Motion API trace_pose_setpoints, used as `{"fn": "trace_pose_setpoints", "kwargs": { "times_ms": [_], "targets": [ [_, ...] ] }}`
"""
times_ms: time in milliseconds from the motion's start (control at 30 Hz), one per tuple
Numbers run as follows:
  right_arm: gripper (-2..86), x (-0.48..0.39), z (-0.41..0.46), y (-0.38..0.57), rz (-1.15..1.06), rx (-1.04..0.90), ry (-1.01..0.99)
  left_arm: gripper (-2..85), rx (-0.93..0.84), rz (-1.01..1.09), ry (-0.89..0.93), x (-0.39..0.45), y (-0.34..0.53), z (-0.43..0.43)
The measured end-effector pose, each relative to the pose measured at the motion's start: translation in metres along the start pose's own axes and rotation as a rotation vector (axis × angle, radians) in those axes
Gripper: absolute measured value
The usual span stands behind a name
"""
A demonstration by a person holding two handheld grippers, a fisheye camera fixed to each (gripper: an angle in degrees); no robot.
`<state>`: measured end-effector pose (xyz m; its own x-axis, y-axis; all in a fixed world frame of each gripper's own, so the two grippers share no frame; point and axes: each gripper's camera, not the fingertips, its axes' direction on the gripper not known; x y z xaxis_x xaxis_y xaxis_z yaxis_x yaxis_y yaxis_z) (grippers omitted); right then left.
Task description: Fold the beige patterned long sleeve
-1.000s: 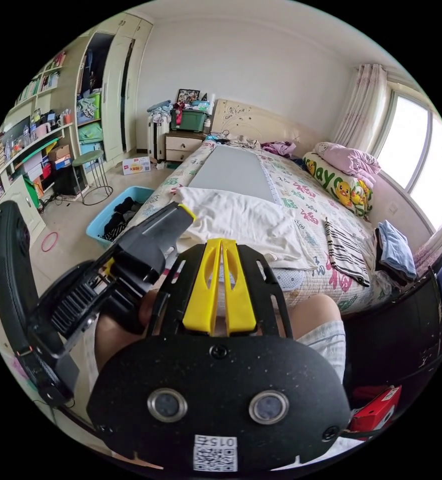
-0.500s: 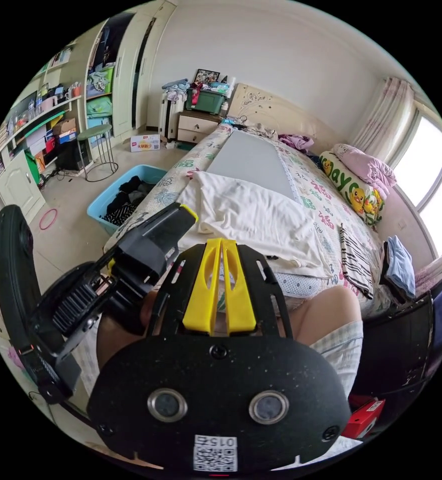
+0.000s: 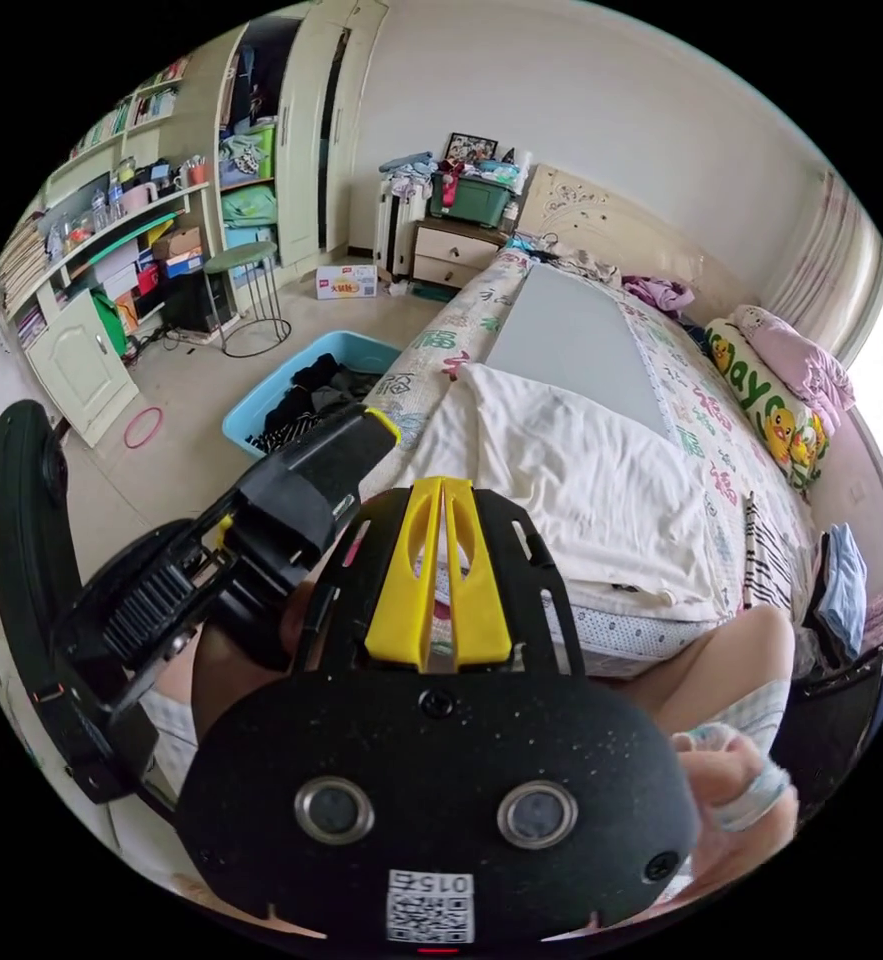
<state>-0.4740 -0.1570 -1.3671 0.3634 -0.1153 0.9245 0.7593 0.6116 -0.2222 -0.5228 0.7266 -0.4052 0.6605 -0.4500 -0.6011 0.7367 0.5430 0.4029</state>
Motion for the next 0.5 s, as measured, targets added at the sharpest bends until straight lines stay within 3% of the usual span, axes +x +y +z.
{"fn": "trace_pose_setpoints", "kwargs": {
  "times_ms": [333,500],
  "targets": [
    [-0.5,0.127,0.052,0.046,0.090,0.040,-0.134,-0.9,0.026,0.124,-0.092,0.065,0.057,0.046],
    [-0.5,0.208,0.059,0.061,0.171,0.144,-0.156,-0.9,-0.012,0.287,0.004,0.133,0.084,0.083]
  ]
}}
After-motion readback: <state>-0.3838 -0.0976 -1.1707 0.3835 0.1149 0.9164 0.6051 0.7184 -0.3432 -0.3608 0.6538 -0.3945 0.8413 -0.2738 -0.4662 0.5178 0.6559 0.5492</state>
